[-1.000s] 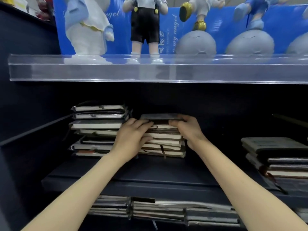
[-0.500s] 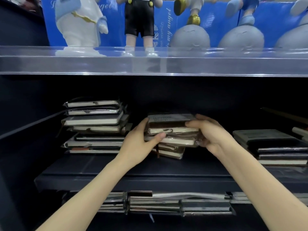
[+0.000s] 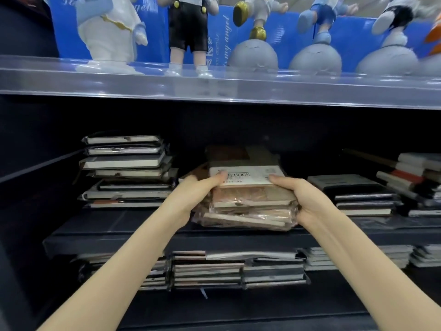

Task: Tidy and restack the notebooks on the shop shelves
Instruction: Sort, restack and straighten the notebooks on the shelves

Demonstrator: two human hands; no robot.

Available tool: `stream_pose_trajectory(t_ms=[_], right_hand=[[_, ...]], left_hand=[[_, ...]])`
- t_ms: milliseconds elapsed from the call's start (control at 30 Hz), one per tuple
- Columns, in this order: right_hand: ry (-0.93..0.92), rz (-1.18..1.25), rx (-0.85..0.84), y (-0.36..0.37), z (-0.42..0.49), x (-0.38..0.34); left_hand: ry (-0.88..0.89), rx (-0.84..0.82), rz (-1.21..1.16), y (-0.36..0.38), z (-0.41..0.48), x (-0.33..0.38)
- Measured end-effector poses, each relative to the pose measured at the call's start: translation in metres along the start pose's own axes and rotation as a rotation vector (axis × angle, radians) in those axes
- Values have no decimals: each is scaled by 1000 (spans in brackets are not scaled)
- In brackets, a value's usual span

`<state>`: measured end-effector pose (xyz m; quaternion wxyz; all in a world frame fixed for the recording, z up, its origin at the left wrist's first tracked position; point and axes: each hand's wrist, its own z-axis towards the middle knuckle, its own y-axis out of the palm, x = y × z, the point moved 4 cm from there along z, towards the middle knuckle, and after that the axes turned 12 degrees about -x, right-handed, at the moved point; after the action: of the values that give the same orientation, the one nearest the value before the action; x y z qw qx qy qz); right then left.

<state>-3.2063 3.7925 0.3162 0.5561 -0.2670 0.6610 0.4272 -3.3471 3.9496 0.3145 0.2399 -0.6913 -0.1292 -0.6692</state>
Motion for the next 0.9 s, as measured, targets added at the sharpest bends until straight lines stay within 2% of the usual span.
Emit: stream_pose_trajectory(t_ms=[100,200,333,467,600,733,900], right_hand=[[-96,-140,-77,-7,-36,5],[-200,-290,-205,-11,-71,9],[-345,-438,-360,-18,-102,4],[-522,-585,-376,-23,-102,-15],[-616,-605,-405,-22,-81,-33],[-650,-577,-389,-28,-58,-33],[-585,-497,-352,-43,-44,-3]], left_hand=[[-22,-134,-187,28,-14,-11],[71,-120,-258,56,-38,-28],[303,-1,-164,82,-69,-33],[487,72,-63,90,-77,-10],[606,134,24,80,-62,16],[581,112,61,75,-42,25],[502,125,40,82,-27,15]])
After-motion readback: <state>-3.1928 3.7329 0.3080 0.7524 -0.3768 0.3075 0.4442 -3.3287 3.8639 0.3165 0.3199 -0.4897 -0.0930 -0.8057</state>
